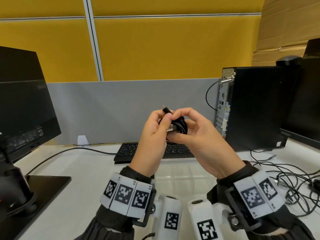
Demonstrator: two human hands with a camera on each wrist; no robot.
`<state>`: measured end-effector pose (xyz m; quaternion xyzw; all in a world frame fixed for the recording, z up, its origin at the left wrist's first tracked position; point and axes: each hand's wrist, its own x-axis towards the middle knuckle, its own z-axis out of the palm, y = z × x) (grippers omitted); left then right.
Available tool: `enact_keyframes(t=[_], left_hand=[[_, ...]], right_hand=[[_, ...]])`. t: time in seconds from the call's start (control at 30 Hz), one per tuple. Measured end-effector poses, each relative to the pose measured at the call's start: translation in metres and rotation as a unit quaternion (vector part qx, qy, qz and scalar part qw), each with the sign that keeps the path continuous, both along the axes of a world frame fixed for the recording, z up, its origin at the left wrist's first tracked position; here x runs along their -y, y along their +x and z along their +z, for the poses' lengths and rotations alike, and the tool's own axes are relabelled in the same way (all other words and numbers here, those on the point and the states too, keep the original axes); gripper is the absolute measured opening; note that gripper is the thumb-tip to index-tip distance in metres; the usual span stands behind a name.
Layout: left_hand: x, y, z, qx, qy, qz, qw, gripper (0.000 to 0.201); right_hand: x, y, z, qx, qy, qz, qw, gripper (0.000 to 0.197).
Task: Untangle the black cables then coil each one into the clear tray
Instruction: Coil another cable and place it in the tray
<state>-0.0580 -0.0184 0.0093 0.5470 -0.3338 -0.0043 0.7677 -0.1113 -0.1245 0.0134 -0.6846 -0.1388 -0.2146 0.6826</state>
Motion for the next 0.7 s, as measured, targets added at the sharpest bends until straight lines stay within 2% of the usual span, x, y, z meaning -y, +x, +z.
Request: enact_keyframes(t=[0.2,0.3,0.43,0.53,0.6,0.7], left_hand=[[-0.0002,-0.0016,0.0021,-0.028,-0.036,-0.038,0.998,0.022],[-0.0033,-0.0019,0.0036,-0.034,-0.054,-0.034,0.997,0.019],[-0.0028,-0.0036,0.0043,-0.024,-0.050,0.014,0.998,0.015],[-0.0020,-0.0023,0.0054,-0.008,-0.064,0.054,0.996,0.016],[-0.0031,-0.0007,0.0056,-0.003,-0.080,0.066,0.995,0.018],[-0.0050,-0.0001,0.0070,-0.007,-0.089,0.061,0.994,0.019]], right_hand=[[-0.0006,-0.0038,0.0040,0.082,-0.104,-0.106,0.986,0.015],[-0.0007,-0.0031,0.0043,0.112,-0.176,-0.195,0.958,0.014],[0.0031,-0.0012,0.0026,0.136,-0.230,-0.241,0.933,0.011],[0.0011,-0.0022,0.0018,0.211,-0.314,-0.282,0.881,0.021],[-0.0025,-0.0023,0.0007,0.241,-0.364,-0.298,0.849,0.018],[-0.0045,-0.0062,0.0033,0.248,-0.372,-0.293,0.845,0.015]])
